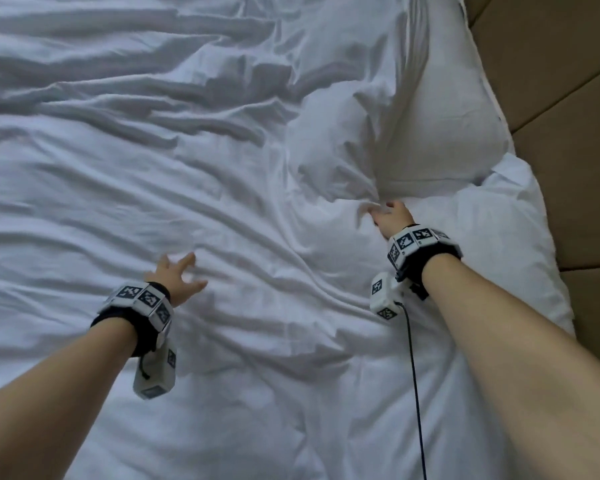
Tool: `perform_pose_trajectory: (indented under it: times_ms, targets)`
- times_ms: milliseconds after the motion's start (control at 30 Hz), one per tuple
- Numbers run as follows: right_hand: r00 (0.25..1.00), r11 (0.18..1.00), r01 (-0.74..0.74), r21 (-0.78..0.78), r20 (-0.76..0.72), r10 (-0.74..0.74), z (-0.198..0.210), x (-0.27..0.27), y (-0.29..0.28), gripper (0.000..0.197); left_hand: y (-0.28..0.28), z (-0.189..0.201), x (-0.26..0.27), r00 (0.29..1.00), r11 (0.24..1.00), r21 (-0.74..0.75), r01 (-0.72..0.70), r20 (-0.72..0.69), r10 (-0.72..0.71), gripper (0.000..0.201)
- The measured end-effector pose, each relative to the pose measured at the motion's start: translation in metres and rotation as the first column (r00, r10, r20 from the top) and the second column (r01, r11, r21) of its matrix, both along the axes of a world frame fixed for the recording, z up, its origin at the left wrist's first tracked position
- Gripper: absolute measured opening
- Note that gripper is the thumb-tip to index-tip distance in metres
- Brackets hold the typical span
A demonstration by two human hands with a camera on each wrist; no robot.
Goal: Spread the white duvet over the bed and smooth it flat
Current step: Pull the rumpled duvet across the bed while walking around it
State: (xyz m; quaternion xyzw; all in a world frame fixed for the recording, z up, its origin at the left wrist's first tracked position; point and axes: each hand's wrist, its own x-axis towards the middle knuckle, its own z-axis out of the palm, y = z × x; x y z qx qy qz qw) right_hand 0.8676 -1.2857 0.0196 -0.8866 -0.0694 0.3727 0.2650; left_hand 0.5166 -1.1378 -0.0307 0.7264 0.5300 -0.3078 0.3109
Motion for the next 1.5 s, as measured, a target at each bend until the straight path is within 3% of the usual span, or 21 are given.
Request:
perform_pose_trajectory:
  times_ms: [133,233,367,400,500,600,667,733,833,867,933,1000,1067,1133,1200,1267,1333,1433,1500]
  targets:
    - [0.999,0.997,0.034,0.065,-0.014,-0.033,-0.017,0.008,0.025,0.060,0.003,-0.037,0.006,1.000,0.991,-0.129,-0.021,-0.023,0.019,0.085]
    - [0.993,0.989,0.102,0.109,-0.062,-0.096,-0.032,0.012,0.036,0.063,0.005,-0.056,0.008,0.998,0.992,-0.125,-0.007,-0.060,0.000,0.086]
    - [0.980,0.979,0.181,0.096,-0.106,-0.170,-0.040,0.017,0.048,0.029,0.012,-0.069,0.011,0.995,0.990,-0.142,0.019,-0.095,-0.033,0.084]
    - [0.970,0.975,0.193,0.114,-0.170,-0.172,-0.042,0.016,0.051,0.030,0.014,-0.071,0.011,0.994,0.988,-0.156,0.018,-0.100,-0.034,0.084]
    - [0.886,0.936,0.320,0.149,-0.397,-0.239,-0.057,0.023,0.057,0.062,0.017,-0.079,0.011,0.993,0.986,-0.165,0.015,-0.117,-0.034,0.085]
    - [0.832,0.885,0.405,0.231,-0.495,-0.251,-0.051,0.018,0.054,0.039,0.016,-0.080,0.011,0.990,0.988,-0.153,0.023,-0.131,-0.044,0.085]
    - [0.832,0.873,0.421,0.248,-0.488,-0.263,-0.043,0.014,0.054,0.053,0.017,-0.078,0.012,0.989,0.985,-0.170,0.015,-0.140,-0.039,0.087]
    - [0.876,0.886,0.387,0.255,-0.403,-0.266,-0.035,0.010,0.059,0.057,0.021,-0.075,0.014,0.986,0.982,-0.191,0.004,-0.161,-0.035,0.090]
    - [0.949,0.880,0.305,0.364,-0.191,-0.250,0.008,0.015,0.074,0.025,0.029,-0.066,0.030,0.982,0.983,-0.181,0.006,-0.185,-0.040,0.083]
    - [0.957,0.861,0.288,0.419,-0.106,-0.268,0.025,0.025,0.075,0.027,0.031,-0.062,0.038,0.983,0.983,-0.185,0.021,-0.173,-0.053,0.073]
    - [0.937,0.811,0.229,0.539,0.104,-0.334,0.062,0.058,0.066,0.037,0.037,-0.056,0.055,0.984,0.983,-0.178,0.040,-0.166,-0.070,0.060]
    - [0.868,0.796,0.164,0.583,0.298,-0.397,0.083,0.092,0.047,0.043,0.040,-0.057,0.062,0.989,0.991,-0.134,-0.010,-0.150,-0.010,0.072]
    - [0.808,0.855,0.105,0.508,0.457,-0.371,0.086,0.110,0.024,0.048,0.042,-0.060,0.069,0.987,0.992,-0.091,-0.090,-0.144,0.076,0.085]
    - [0.787,0.985,0.115,0.128,0.593,-0.169,0.061,0.110,0.005,0.052,0.038,-0.061,0.074,0.983,0.985,-0.110,-0.132,-0.145,0.116,0.091]
    - [0.883,0.956,0.106,-0.275,0.468,0.036,0.025,0.098,-0.011,0.050,0.034,-0.059,0.076,0.979,0.981,-0.115,-0.158,-0.144,0.141,0.092]
    - [0.946,0.877,0.069,-0.476,0.311,0.094,0.001,0.082,-0.020,0.049,0.033,-0.060,0.073,0.980,0.976,-0.133,-0.171,-0.128,0.154,0.094]
    - [0.943,0.871,0.073,-0.485,0.317,0.098,-0.009,0.077,-0.019,0.051,0.036,-0.063,0.069,0.981,0.974,-0.147,-0.171,-0.117,0.155,0.094]
    - [0.893,0.942,0.213,-0.259,0.442,-0.080,0.007,0.073,-0.009,0.065,0.036,-0.058,0.066,0.985,0.981,-0.121,-0.148,-0.102,0.136,0.085]
    - [0.875,0.959,0.216,-0.185,0.472,-0.107,0.019,0.060,-0.007,0.070,0.032,-0.054,0.067,0.990,0.989,-0.089,-0.119,-0.093,0.110,0.084]
